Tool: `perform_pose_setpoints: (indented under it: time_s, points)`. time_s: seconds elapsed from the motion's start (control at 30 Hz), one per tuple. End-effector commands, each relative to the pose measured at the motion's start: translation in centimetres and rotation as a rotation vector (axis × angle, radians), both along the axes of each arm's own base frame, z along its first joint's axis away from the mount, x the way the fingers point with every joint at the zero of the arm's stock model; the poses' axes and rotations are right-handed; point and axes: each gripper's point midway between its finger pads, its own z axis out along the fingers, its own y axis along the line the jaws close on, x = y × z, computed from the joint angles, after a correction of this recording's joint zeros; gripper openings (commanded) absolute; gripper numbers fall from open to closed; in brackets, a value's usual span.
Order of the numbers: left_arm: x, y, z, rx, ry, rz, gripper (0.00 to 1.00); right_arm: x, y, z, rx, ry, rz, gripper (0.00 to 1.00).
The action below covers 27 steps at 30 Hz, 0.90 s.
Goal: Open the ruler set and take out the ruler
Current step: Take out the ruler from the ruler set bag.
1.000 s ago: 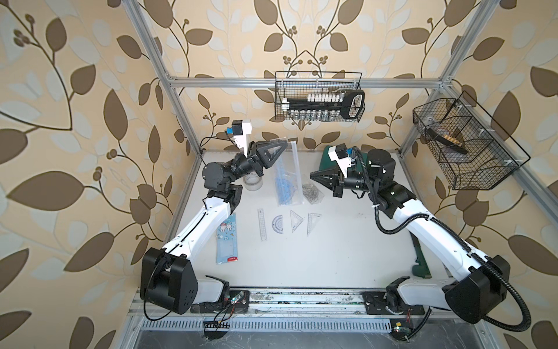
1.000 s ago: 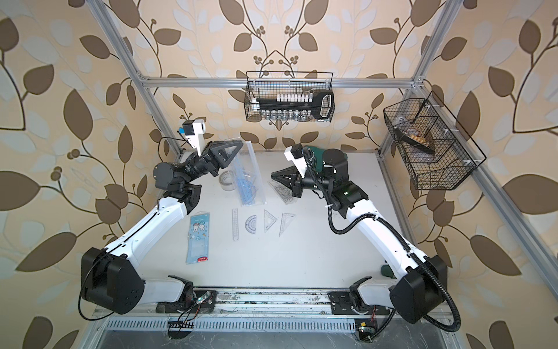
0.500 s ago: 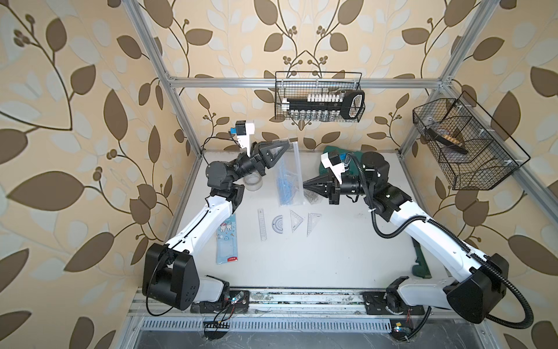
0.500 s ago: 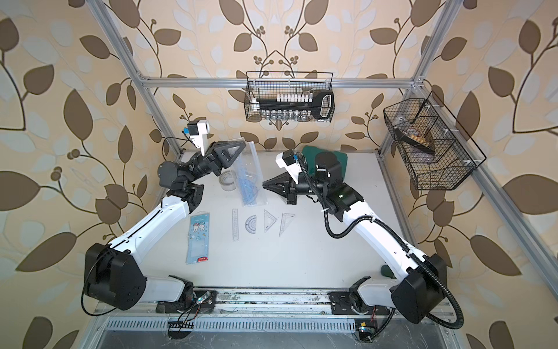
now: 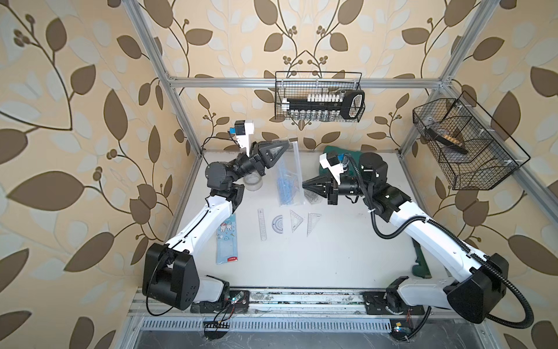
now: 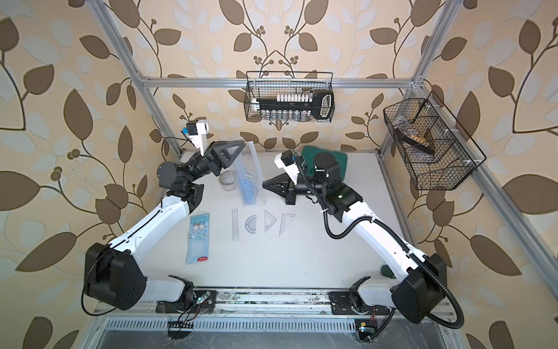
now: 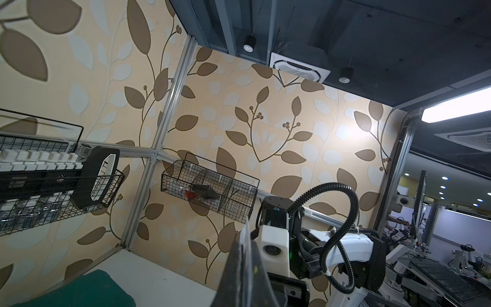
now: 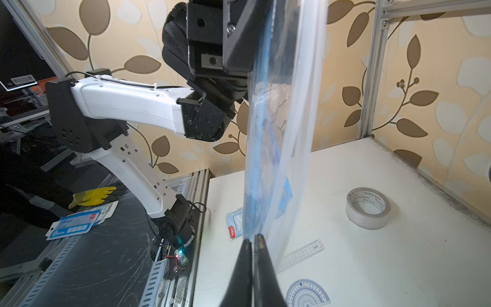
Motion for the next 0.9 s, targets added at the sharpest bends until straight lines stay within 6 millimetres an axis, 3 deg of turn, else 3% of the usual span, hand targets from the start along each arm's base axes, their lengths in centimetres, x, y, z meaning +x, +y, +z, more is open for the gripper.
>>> perform_pose_setpoints:
  time_s: [0.0,0.57,0.87]
  points:
    - [-2.4,0.3,2.8,-0.036,-0.107,-0.011,0.0,0.1,-0.5,1.0,0.002,-0.055,-0.049,0.0]
    - [-2.3,0.5,3.3,-0.056,-0.111,-0.011,0.0,0.5,0.4,0.1,-0.012,-0.019,-0.01,0.0]
    - [-2.3,0.5,3.4,-0.063,-0.109,-0.021,0.0,0.4,1.1,0.6,0.003,-0.018,0.026,0.0]
